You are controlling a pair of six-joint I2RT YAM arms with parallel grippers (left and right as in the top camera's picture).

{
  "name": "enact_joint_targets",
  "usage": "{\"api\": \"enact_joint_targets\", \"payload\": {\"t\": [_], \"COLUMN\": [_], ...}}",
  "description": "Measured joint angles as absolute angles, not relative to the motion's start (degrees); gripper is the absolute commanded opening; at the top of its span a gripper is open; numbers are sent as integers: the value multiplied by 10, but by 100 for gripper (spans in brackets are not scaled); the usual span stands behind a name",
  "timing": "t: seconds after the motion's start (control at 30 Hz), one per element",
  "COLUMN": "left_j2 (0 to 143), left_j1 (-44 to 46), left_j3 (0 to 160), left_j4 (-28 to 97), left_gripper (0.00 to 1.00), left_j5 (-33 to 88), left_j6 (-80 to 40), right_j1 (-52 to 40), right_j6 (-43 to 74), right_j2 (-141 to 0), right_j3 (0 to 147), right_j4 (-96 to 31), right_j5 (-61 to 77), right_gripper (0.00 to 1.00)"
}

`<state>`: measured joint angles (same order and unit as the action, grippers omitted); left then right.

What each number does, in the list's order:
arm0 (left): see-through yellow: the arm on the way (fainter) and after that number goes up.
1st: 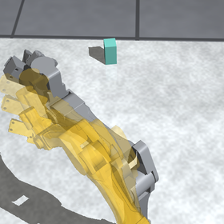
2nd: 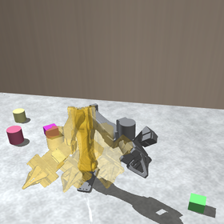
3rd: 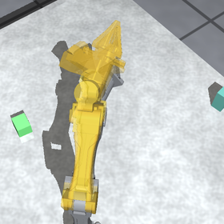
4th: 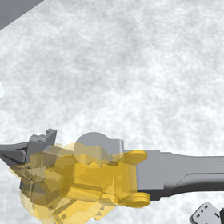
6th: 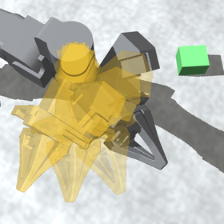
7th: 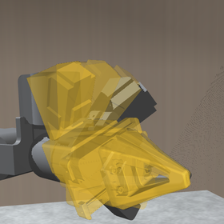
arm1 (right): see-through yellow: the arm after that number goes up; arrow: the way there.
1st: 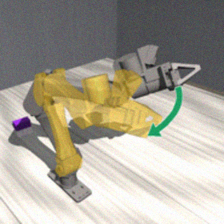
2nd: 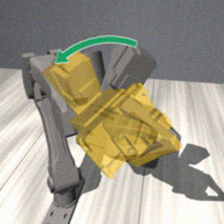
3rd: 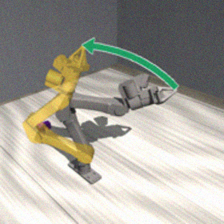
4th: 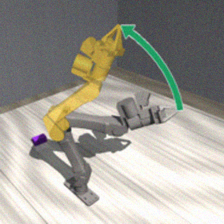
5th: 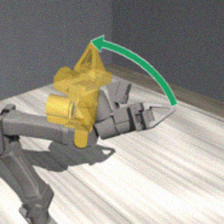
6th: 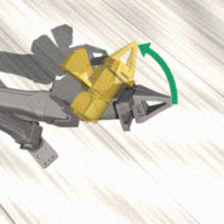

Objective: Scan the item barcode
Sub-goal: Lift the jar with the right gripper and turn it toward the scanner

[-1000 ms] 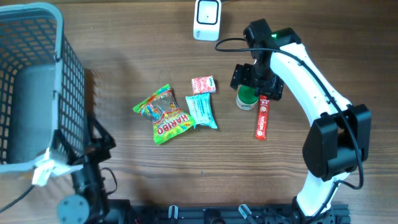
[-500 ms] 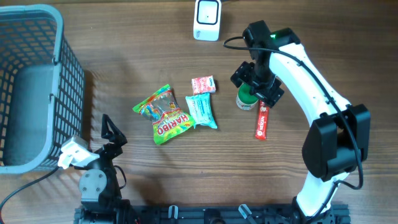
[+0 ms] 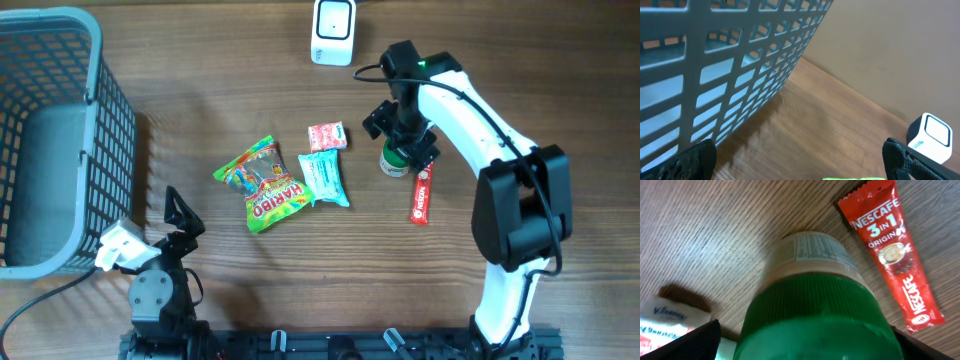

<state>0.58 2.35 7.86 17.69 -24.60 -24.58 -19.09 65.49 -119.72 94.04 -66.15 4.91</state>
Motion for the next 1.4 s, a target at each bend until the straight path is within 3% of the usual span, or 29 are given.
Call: {"api": "enact_joint_targets", "payload": {"t": [0.1, 0.3, 0.67, 0.83, 1.0, 1.27, 1.4], "left_j2": [6, 6, 6, 6, 6, 6, 6], "left_j1": [23, 23, 23, 23, 23, 23, 23], "left_j3": [79, 79, 79, 79, 79, 79, 79], "left_j4": [179, 180, 180, 180, 180, 180, 180], "left_gripper": [100, 100, 100, 100, 100, 100, 100], "left_j5": [-246, -246, -246, -246, -246, -246, -246], "left_j6": [-246, -246, -246, -246, -246, -246, -246], "right_j1": [-191, -191, -191, -191, -190, -189, -189], "right_j6": [680, 717, 724, 715, 651, 440, 363], "right_j2": [-1220, -1240, -1241, -1239, -1239, -1230, -1183], "right_j3": [940, 938, 919, 916, 915, 951, 957], "right_j4": [-656, -653, -616, -612, -620, -722, -733], "right_j5": [49, 49, 24, 18, 17, 58, 78], "right_gripper": [100, 88, 89, 82, 78, 70, 73]}}
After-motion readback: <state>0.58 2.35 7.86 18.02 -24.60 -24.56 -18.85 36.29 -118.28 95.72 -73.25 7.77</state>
